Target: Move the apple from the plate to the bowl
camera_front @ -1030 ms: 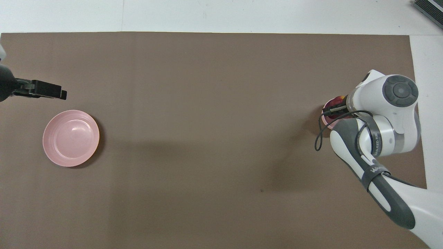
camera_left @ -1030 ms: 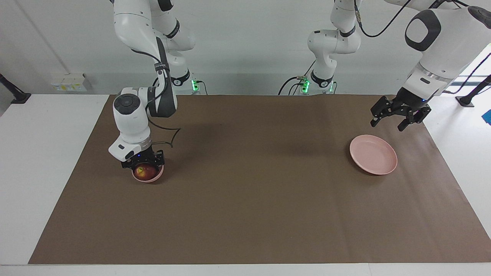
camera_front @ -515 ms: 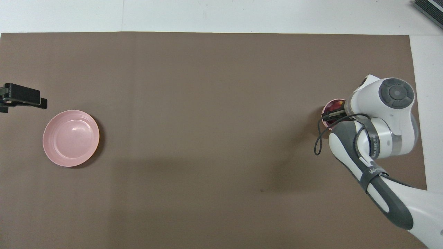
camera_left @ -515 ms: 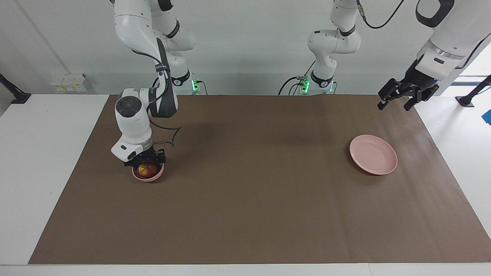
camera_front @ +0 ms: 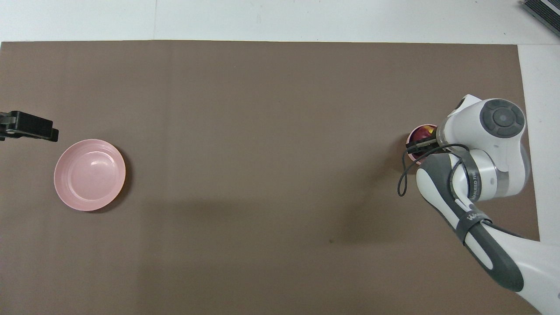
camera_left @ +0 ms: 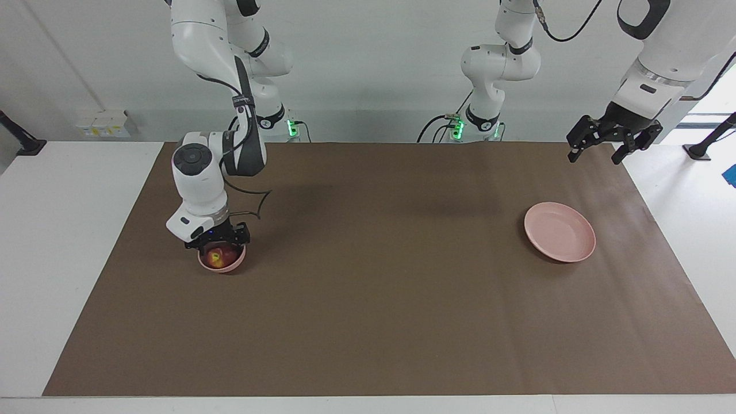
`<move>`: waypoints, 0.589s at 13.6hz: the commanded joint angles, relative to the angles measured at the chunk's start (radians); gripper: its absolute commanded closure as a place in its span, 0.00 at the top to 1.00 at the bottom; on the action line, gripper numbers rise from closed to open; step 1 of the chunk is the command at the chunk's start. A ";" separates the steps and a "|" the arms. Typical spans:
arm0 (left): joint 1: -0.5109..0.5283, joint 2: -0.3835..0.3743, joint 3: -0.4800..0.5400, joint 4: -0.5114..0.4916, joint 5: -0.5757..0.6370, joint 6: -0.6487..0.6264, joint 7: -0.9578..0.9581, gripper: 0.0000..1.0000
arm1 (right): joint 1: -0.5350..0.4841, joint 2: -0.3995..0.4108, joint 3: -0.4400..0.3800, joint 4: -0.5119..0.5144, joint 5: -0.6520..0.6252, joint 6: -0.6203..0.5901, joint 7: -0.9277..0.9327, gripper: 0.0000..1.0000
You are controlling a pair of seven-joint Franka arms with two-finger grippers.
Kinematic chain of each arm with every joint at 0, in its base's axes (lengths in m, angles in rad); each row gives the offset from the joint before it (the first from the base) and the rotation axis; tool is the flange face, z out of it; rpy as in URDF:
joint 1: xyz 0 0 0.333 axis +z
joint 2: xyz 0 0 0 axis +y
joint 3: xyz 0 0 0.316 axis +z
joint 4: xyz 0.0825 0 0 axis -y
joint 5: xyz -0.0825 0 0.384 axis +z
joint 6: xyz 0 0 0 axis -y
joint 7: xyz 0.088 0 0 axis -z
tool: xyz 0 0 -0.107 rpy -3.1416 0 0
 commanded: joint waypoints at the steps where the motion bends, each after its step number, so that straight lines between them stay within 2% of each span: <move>1: 0.008 0.077 -0.011 0.130 0.012 -0.113 0.016 1.00 | -0.006 -0.043 0.010 0.013 -0.014 -0.024 0.027 1.00; 3: 0.010 0.130 0.006 0.175 0.002 -0.147 0.016 1.00 | -0.003 -0.076 0.012 0.047 -0.008 -0.092 0.027 1.00; 8: 0.005 0.088 0.008 0.118 -0.004 -0.124 0.010 1.00 | 0.000 -0.170 0.013 0.154 0.110 -0.282 0.025 1.00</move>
